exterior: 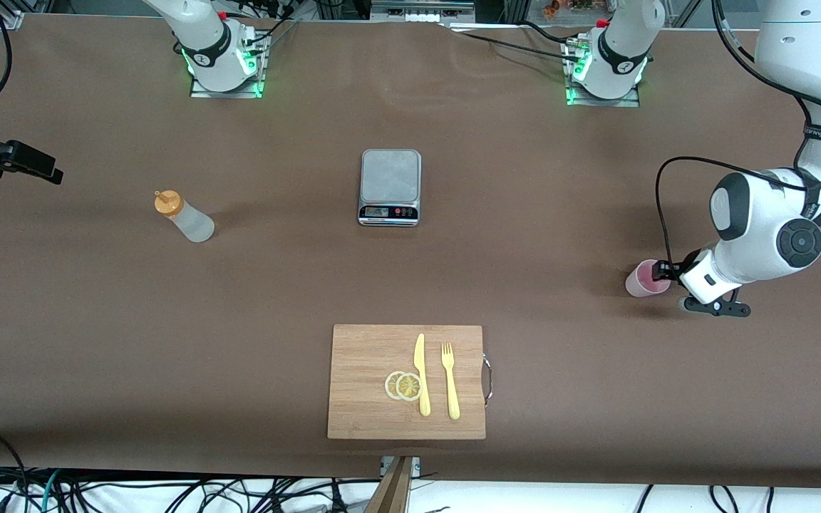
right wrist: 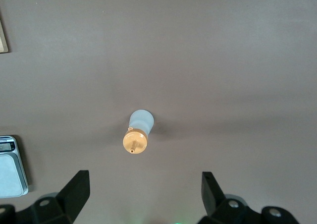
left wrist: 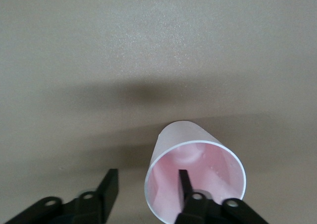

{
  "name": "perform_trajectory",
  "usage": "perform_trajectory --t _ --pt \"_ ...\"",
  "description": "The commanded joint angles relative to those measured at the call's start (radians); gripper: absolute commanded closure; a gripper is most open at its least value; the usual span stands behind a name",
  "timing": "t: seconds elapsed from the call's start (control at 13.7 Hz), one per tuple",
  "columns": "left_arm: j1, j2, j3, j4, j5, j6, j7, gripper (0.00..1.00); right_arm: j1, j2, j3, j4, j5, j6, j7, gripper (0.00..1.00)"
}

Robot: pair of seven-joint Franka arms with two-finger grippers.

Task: Add sauce to pink cup with both arms
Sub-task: 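Lower the left gripper and grasp the pink cup, then carry the pink cup with the left gripper onto the scale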

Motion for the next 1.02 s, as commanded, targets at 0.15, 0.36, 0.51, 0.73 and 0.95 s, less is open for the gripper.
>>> perform_trajectory --t 0.15,0.36,0.51,0.73,0.95 --pt "-0.002 -0.008 0.003 -0.004 -0.023 0.006 0.02 1.0 -0.008 -0.013 0.004 -0.012 0.011 0.003 -0.013 0.0" --pt "-0.028 -0.023 -0.001 0.023 -0.023 -0.024 0.013 1.0 -0.008 -0.013 0.004 -0.012 0.011 0.003 -0.011 0.0" --pt "-0.083 -0.051 -0.007 0.051 -0.037 -0.099 -0.031 1.0 -0.008 -0.013 0.004 -0.012 0.011 0.001 -0.013 0.0" --pt "-0.162 -0.114 -0.068 0.055 -0.092 -0.164 -0.171 1.0 -0.008 -0.013 0.004 -0.012 0.011 0.001 -0.013 0.0" --pt "-0.208 -0.138 -0.209 0.054 -0.091 -0.208 -0.437 1.0 -0.008 -0.013 0.004 -0.012 0.013 0.0 -0.013 0.0"
